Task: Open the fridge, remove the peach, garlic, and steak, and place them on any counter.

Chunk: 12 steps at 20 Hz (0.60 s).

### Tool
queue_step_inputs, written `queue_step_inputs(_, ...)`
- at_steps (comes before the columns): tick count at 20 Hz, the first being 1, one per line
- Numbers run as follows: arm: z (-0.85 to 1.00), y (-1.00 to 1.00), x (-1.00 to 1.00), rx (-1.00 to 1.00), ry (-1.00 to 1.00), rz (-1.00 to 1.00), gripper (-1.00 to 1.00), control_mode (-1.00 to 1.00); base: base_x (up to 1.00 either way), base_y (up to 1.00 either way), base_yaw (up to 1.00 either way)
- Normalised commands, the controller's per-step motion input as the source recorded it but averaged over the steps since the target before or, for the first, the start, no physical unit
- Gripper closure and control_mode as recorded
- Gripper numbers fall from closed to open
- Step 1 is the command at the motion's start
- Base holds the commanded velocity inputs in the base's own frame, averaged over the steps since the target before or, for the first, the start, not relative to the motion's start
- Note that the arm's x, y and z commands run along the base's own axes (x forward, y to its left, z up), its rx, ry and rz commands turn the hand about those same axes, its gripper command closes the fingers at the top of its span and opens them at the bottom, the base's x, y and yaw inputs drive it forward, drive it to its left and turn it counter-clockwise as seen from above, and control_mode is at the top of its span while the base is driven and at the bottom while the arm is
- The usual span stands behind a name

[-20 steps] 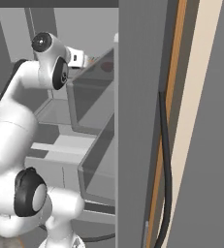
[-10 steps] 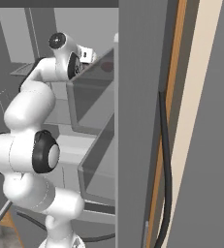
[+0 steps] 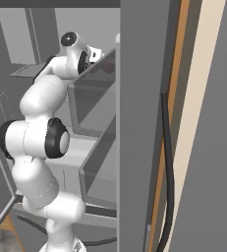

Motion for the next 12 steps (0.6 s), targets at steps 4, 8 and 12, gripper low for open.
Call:
queue_step_inputs(4, -0.44, -0.18, -0.11, 0.00, 0.03, -0.04, 1.00, -1.00, 0.00, 0.00, 0.00)
queue_step_inputs(8, -0.04, -0.03, -0.82, 0.09, -0.23, 0.00, 1.00, -1.00, 0.00, 0.00, 0.00)
queue_step_inputs(12, 0.00, 0.00, -1.00, 0.09, -0.28, 0.02, 1.00, -1.00, 0.00, 0.00, 0.00)
